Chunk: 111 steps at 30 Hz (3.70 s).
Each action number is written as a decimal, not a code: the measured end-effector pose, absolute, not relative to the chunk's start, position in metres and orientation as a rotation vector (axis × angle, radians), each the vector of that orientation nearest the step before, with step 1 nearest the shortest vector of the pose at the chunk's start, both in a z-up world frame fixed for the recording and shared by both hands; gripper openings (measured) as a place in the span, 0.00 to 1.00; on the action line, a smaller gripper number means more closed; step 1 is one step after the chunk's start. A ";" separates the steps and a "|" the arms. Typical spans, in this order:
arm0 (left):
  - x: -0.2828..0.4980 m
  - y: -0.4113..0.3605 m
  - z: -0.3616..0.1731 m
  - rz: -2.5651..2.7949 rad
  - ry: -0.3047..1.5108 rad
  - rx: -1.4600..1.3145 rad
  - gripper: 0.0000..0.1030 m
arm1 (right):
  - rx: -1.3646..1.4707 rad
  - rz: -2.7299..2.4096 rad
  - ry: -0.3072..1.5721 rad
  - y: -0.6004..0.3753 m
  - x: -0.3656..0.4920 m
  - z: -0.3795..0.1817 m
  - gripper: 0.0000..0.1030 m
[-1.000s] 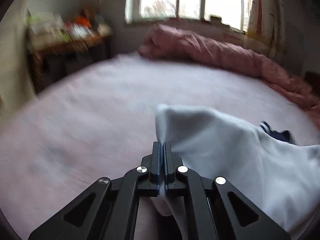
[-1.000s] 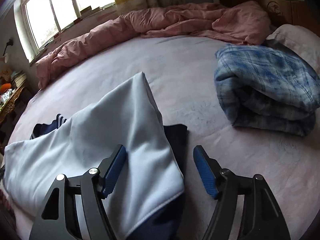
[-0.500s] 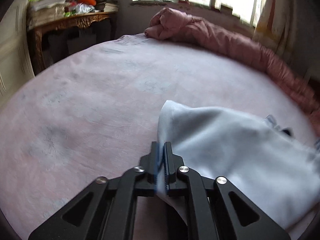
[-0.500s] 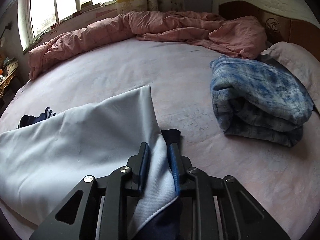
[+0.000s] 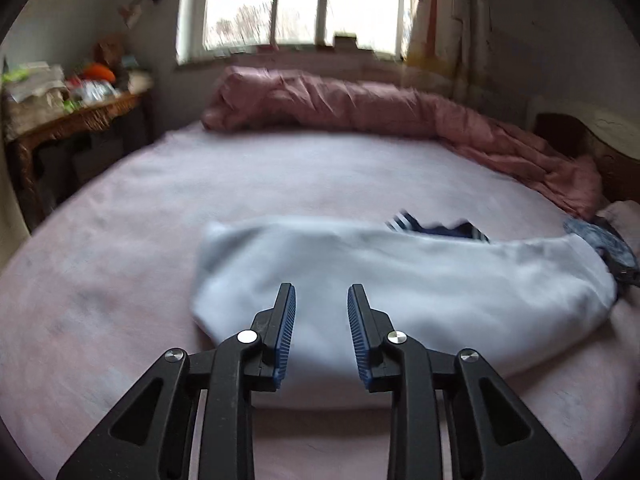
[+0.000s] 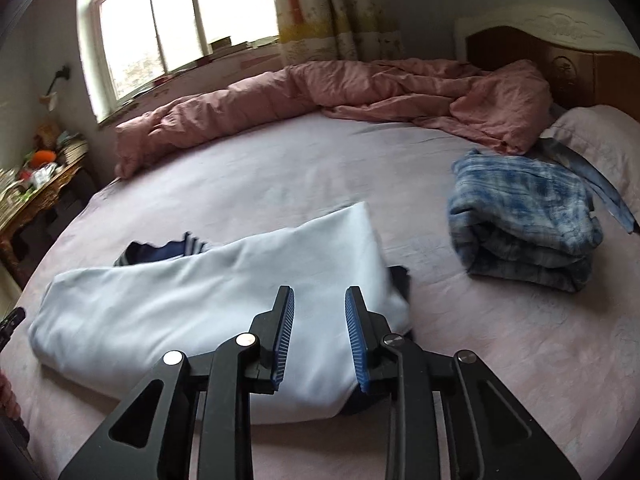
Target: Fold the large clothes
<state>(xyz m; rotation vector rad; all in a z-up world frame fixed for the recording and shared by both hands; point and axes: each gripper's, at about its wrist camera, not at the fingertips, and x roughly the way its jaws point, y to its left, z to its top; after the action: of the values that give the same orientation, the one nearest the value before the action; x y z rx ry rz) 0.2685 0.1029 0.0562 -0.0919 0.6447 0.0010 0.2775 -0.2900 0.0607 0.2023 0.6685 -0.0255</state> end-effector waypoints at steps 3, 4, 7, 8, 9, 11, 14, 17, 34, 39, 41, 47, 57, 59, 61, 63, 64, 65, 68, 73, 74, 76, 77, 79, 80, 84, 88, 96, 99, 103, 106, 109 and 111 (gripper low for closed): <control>0.274 0.094 0.047 -0.046 0.690 -0.104 0.26 | 0.158 0.049 0.728 -0.270 0.282 0.053 0.32; 0.276 0.091 0.044 -0.025 0.701 -0.086 0.25 | 0.135 0.083 0.758 -0.263 0.285 0.048 0.42; 0.289 0.093 0.025 -0.005 0.770 -0.106 0.26 | 0.049 0.097 0.845 -0.245 0.295 0.029 0.43; 0.292 0.093 0.015 0.005 0.801 -0.120 0.26 | 0.033 0.080 0.862 -0.241 0.298 0.023 0.43; 0.295 0.091 0.005 0.017 0.828 -0.126 0.26 | 0.028 0.075 0.871 -0.241 0.300 0.021 0.44; 0.295 0.077 -0.004 0.061 0.822 -0.038 0.26 | 0.010 0.052 0.881 -0.235 0.303 0.015 0.45; 0.292 0.062 -0.004 0.107 0.810 0.053 0.25 | -0.147 0.011 0.856 -0.216 0.301 0.007 0.47; 0.288 0.073 0.002 0.074 0.791 -0.021 0.24 | -0.221 -0.018 0.835 -0.207 0.301 0.001 0.48; 0.286 0.069 -0.020 -0.241 0.858 -0.406 0.03 | 0.043 0.196 0.646 -0.185 0.265 0.056 0.20; 0.283 0.066 -0.021 -0.227 0.852 -0.399 0.03 | 0.168 0.386 0.764 -0.144 0.285 0.063 0.08; 0.284 0.064 -0.021 -0.229 0.851 -0.412 0.03 | 0.141 0.438 0.802 -0.113 0.294 0.065 0.06; 0.285 0.056 -0.016 -0.211 0.849 -0.413 0.04 | 0.196 0.536 1.055 -0.036 0.342 0.036 0.03; 0.285 0.065 -0.019 -0.204 0.860 -0.429 0.04 | 0.198 0.424 1.058 0.005 0.414 0.004 0.00; 0.285 0.065 -0.019 -0.203 0.859 -0.425 0.04 | 0.195 0.383 1.051 0.009 0.436 0.005 0.00; 0.285 0.065 -0.018 -0.201 0.857 -0.418 0.04 | 0.186 0.338 1.056 0.011 0.457 0.001 0.00; 0.285 0.064 -0.018 -0.200 0.856 -0.415 0.04 | 0.216 0.324 1.071 0.013 0.472 0.000 0.00; 0.285 0.064 -0.018 -0.198 0.855 -0.410 0.04 | 0.211 0.319 1.066 0.013 0.474 0.004 0.00; 0.285 0.062 -0.017 -0.195 0.854 -0.404 0.04 | 0.201 0.315 1.053 0.012 0.472 0.011 0.00; 0.285 0.057 -0.016 -0.189 0.851 -0.390 0.04 | 0.178 0.345 0.962 -0.003 0.449 0.037 0.00; 0.282 0.052 -0.013 -0.174 0.844 -0.363 0.04 | 0.131 0.344 0.855 -0.060 0.385 0.069 0.01; 0.281 0.049 -0.012 -0.167 0.842 -0.348 0.04 | 0.119 0.329 0.841 -0.072 0.373 0.070 0.01; 0.281 0.046 -0.011 -0.155 0.837 -0.322 0.04 | 0.107 0.282 0.807 -0.104 0.344 0.072 0.01; 0.281 0.045 -0.012 -0.153 0.835 -0.318 0.04 | 0.107 0.258 0.790 -0.122 0.333 0.071 0.01; 0.281 0.048 -0.011 -0.164 0.828 -0.334 0.04 | 0.140 0.218 0.767 -0.157 0.312 0.065 0.01; 0.281 0.051 -0.012 -0.170 0.827 -0.346 0.04 | 0.180 0.224 0.776 -0.174 0.306 0.059 0.01; 0.278 0.053 -0.014 -0.172 0.824 -0.346 0.04 | 0.299 0.245 0.860 -0.211 0.309 0.032 0.01; 0.278 0.049 -0.012 -0.166 0.818 -0.324 0.04 | 0.273 0.275 0.947 -0.209 0.327 -0.003 0.00; 0.277 0.048 -0.012 -0.163 0.816 -0.315 0.04 | 0.256 0.259 0.892 -0.205 0.329 -0.016 0.01; 0.277 0.048 -0.012 -0.162 0.815 -0.310 0.04 | 0.267 0.207 0.856 -0.214 0.302 -0.006 0.08; 0.272 0.042 -0.009 -0.136 0.795 -0.253 0.04 | 0.457 0.099 0.886 -0.255 0.281 0.004 0.36; 0.271 0.037 -0.008 -0.128 0.784 -0.215 0.04 | 0.546 0.047 0.829 -0.282 0.269 0.011 0.40; 0.272 0.037 -0.008 -0.134 0.787 -0.225 0.04 | 0.574 -0.182 0.738 -0.305 0.253 0.009 0.69; 0.272 0.036 -0.008 -0.132 0.786 -0.222 0.04 | 0.631 -0.287 0.733 -0.320 0.251 0.000 0.70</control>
<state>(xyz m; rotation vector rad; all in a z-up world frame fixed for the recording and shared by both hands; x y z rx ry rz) 0.2722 0.0361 -0.0079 -0.2217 0.7859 -0.1320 0.2505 -0.3197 -0.0004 0.6315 0.7331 -0.2875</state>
